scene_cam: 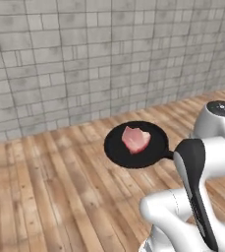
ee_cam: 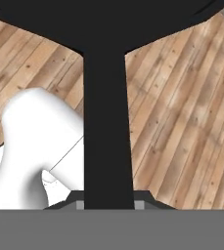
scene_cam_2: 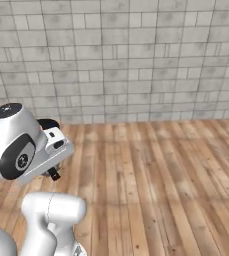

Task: Pick up the pan with the steak in it and place it on the dining table. Then place the steak on the plate.

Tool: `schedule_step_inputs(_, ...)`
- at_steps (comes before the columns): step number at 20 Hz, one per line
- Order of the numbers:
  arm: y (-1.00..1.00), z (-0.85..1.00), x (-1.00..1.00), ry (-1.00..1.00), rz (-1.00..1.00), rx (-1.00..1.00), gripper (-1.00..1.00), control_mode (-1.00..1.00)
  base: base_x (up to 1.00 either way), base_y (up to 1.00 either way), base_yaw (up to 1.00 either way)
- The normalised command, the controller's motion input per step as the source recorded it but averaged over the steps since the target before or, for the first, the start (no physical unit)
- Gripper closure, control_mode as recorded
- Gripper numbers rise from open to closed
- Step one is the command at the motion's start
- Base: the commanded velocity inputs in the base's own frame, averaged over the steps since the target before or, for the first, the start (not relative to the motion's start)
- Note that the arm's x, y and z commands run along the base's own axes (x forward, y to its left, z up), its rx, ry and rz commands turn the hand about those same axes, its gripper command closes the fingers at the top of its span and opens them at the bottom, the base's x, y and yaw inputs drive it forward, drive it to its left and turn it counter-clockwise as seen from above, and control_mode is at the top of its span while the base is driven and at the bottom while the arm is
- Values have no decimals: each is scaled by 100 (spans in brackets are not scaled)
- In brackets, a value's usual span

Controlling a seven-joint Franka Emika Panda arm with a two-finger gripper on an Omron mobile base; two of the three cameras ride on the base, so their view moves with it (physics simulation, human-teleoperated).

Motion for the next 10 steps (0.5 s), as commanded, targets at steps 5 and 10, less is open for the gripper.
schedule_step_inputs(5,0,0,0,0,0,0,100,100,5,0,-49)
schedule_step_inputs(10,0,0,0,0,0,0,100,100,1,0,-49)
